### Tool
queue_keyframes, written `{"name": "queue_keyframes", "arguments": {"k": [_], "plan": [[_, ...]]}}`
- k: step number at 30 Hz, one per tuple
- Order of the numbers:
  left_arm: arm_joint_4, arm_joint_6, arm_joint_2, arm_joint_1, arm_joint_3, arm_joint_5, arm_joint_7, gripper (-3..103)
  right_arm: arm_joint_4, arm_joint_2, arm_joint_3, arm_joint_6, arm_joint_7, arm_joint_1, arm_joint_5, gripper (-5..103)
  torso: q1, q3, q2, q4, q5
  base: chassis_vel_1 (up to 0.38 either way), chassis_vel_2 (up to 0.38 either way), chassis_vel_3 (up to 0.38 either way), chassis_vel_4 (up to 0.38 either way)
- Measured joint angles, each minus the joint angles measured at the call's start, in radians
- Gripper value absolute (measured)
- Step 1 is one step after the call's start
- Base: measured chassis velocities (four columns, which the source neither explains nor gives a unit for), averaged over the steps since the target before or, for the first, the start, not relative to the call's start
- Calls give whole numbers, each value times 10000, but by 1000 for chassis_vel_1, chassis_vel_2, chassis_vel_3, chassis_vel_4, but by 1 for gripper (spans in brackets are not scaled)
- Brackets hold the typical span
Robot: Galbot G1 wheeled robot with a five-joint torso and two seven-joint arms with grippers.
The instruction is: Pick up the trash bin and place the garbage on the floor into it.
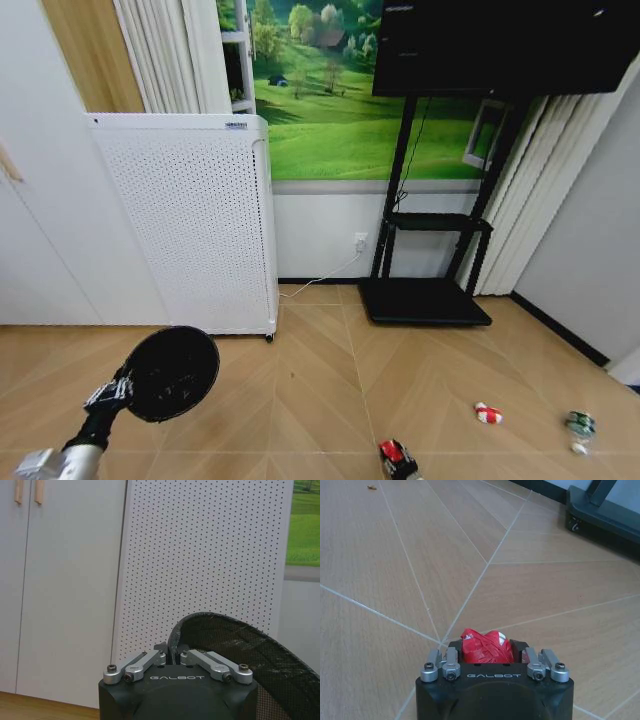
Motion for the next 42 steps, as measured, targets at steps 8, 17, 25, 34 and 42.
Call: {"name": "queue_keyframes", "arguments": {"k": [8,17,25,34,42], "plan": [[252,227,284,-180,856,-30,-97,7,1574,-174,30,27,1,-236,930,48,2,-1,-2,4,0,0,0,0,0],[1609,635,1397,-1311,3175,-1037,-387,7,4557,-484,-273,-212,-18,-719,1801,48,0,-3,1,3,-6,0,0,0,0],[3006,561,2181,-2542,5588,-1711,-246,7,6184,-738,-1375,-417,-21,-257,2237,48,0,-2,1,10,-6,0,0,0,0],[4281,359,2463,-4420,7534,-2145,235,7,7929,-1178,-2085,-458,-120,-573,2666,48,-1,-4,3,2,-4,0,0,0,0],[5153,360,2147,-5461,8837,-2546,505,7,8098,-1318,-2700,-404,-165,-587,2604,48,-1,-3,3,5,-7,0,0,0,0]]}}
